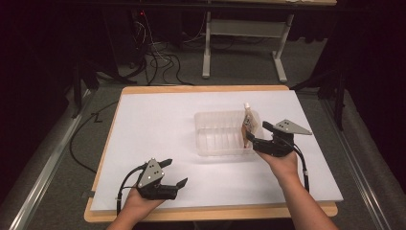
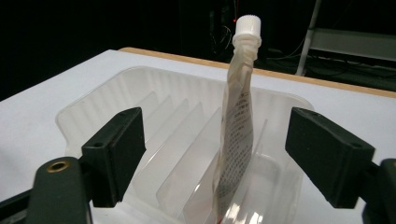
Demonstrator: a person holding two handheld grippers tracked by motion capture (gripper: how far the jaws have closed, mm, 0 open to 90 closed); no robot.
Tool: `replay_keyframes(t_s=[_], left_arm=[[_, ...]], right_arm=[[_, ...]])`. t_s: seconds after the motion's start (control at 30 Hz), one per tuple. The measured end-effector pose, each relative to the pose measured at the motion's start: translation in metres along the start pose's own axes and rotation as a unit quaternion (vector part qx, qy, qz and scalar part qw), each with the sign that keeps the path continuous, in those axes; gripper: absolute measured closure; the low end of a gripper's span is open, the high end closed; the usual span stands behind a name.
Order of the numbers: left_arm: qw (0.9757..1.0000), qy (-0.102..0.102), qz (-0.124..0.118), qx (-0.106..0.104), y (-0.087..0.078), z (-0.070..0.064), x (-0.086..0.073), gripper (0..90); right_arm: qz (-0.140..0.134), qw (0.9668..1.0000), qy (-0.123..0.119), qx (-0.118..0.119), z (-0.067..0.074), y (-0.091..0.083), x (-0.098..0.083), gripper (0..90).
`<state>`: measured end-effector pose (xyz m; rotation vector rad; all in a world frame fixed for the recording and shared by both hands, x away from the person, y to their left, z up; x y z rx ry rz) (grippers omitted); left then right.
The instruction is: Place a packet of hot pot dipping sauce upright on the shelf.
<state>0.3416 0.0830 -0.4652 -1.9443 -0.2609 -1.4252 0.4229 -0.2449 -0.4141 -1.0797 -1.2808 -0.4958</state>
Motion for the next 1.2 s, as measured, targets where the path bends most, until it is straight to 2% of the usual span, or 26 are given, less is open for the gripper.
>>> replay_keyframes(t_s=[0.23, 0.43, 0.67, 0.8, 0.83, 0.9, 0.97, 1.03, 1.13, 1.2], left_arm=[[1.0000, -0.001, 0.001, 0.001, 0.000, 0.001, 0.000, 17.9], [1.0000, -0.001, 0.002, 0.001, 0.002, 0.000, -0.001, 17.9], [1.0000, -0.001, 0.009, 0.000, 0.005, -0.001, -0.003, 17.9], [1.0000, -0.005, 0.008, -0.001, 0.005, -0.002, -0.003, 17.9], [1.0000, -0.004, 0.008, -0.002, 0.005, -0.003, -0.003, 17.9], [1.0000, -0.003, 0.008, -0.002, 0.006, -0.005, -0.003, 17.9], [0.9999, -0.001, 0.013, -0.001, 0.008, -0.005, -0.003, 17.9], [0.9999, -0.003, 0.013, -0.001, 0.010, -0.006, -0.003, 17.9], [0.9999, -0.003, 0.014, -0.001, 0.010, -0.006, -0.004, 17.9], [0.9999, -0.002, 0.015, -0.001, 0.010, -0.006, -0.004, 17.9]], right_arm=[[-0.011, 0.9999, -0.006, -0.007, -0.005, -0.027, -0.005, 17.4], [-0.007, 0.9998, -0.005, -0.017, -0.009, -0.053, -0.018, 17.0], [0.007, 0.9994, -0.003, -0.034, -0.015, -0.083, -0.050, 17.8], [0.005, 0.9985, -0.004, -0.055, -0.018, -0.098, -0.076, 19.0], [0.002, 0.9983, -0.003, -0.058, -0.017, -0.101, -0.082, 20.1], [0.008, 0.9991, 0.012, -0.040, -0.015, -0.103, -0.093, 19.3], [0.003, 0.9990, -0.005, -0.044, -0.013, -0.104, -0.090, 20.8], [-0.007, 0.9992, -0.005, -0.040, -0.009, -0.102, -0.088, 21.8], [0.000, 0.9988, -0.030, -0.039, -0.004, -0.099, -0.087, 22.2], [0.004, 0.9988, -0.034, -0.034, -0.003, -0.099, -0.089, 23.7]])
Point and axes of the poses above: each handheld gripper's, and its own axes: y roughly forward along the jaws, x roughly out of its top, z roughly to its left, the point moved 6 cm from there along y, roughly forward along the jaws, and after that the axes turned 10 degrees about -y, right-handed, at the moved point
